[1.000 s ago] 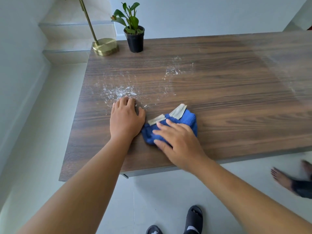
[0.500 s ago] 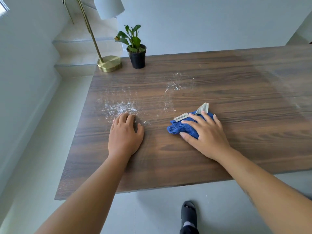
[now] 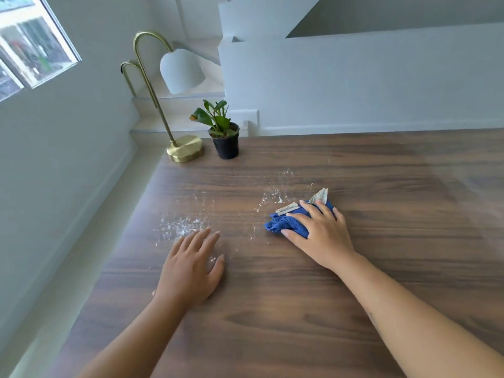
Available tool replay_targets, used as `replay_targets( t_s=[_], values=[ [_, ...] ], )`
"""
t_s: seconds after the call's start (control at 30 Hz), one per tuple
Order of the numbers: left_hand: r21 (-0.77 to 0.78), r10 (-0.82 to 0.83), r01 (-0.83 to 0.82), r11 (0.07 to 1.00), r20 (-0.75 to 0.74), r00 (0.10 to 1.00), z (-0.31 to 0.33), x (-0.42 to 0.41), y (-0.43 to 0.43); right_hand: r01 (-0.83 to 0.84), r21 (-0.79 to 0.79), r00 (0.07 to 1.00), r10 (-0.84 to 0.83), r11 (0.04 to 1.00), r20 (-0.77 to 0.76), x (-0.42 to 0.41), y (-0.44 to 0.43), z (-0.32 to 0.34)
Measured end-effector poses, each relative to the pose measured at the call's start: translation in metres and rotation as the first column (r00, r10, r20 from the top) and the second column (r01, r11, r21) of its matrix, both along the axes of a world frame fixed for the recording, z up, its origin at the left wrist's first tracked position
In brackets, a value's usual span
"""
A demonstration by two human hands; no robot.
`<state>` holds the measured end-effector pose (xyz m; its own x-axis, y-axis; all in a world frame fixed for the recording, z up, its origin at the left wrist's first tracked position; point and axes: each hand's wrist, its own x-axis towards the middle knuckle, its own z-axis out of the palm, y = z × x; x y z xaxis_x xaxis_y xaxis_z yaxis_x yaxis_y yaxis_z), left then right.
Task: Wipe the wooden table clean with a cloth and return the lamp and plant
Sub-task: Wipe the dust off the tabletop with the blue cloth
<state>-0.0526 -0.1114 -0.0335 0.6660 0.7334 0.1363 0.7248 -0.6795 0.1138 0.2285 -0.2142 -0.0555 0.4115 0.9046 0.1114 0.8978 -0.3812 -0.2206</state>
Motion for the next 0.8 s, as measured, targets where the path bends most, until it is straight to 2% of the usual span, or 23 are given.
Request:
replay_targets(
  t_s=[0.13, 0.37, 0.53, 0.67, 0.8],
  values=[
    [-0.069, 0.072, -0.067, 0.995, 0.068, 0.995, 0.003, 0.042, 0.017, -0.023, 0.147, 0.999, 0.019, 0.989, 0.027, 0.018, 0.010, -0.005],
    [-0.139, 0.111, -0.103, 0.985, 0.058, 0.992, -0.004, 0.101, 0.076, -0.039, 0.255, 0.999, 0.033, 0.966, 0.027, 0.057, 0.033, 0.004],
    [-0.143, 0.091, -0.087, 0.986, 0.021, 0.996, -0.012, 0.130, 0.120, 0.062, 0.168, 0.998, -0.066, 0.984, 0.021, 0.091, 0.048, 0.006],
    [-0.150, 0.105, -0.099, 0.984, 0.032, 0.994, -0.021, 0.136, 0.135, 0.147, 0.046, 0.986, -0.150, 0.988, 0.078, 0.135, 0.077, 0.006],
    [-0.126, 0.113, -0.104, 0.987, 0.068, 0.991, -0.026, 0.134, 0.134, 0.182, 0.036, 0.978, -0.184, 0.983, 0.096, 0.168, 0.128, 0.006]
  ],
)
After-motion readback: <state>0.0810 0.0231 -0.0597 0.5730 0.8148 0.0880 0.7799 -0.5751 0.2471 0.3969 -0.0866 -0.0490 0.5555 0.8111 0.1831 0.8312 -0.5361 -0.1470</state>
